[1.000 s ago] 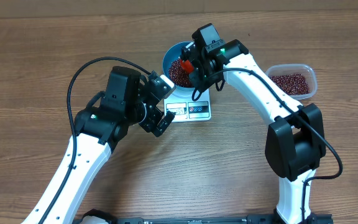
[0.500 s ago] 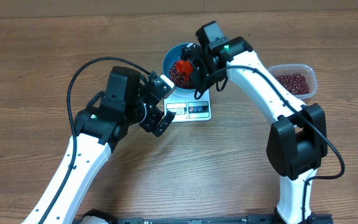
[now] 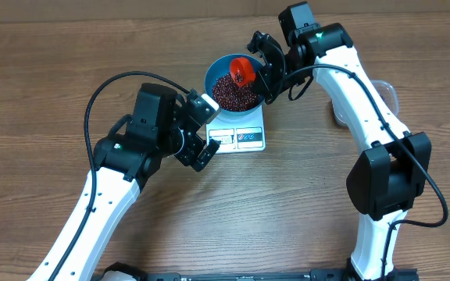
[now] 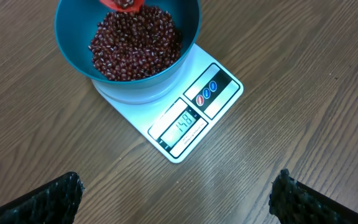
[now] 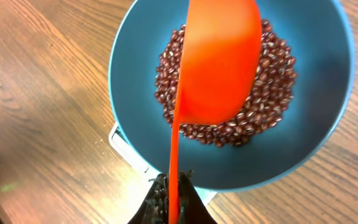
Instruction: Scoop item into bowl and weigh 150g on scale
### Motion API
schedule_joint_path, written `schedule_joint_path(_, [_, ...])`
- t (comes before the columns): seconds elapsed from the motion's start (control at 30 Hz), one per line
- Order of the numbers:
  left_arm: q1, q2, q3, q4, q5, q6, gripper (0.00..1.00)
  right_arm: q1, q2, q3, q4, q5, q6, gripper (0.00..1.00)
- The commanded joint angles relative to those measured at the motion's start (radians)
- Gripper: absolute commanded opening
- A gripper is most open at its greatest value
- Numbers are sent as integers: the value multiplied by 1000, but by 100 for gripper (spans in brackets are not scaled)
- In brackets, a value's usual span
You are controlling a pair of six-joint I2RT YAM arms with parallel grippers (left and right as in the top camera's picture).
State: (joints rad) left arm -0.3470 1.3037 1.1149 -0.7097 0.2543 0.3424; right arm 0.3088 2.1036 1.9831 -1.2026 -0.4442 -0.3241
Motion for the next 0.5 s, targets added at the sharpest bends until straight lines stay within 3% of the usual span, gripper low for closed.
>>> schedule_joint_path(0.0, [-7, 4, -2, 3, 1, -10, 100, -6, -40, 34, -8, -27, 2, 4])
schedule_joint_path(0.47, [-7, 4, -2, 3, 1, -10, 99, 53, -77, 34, -23, 246, 36, 4])
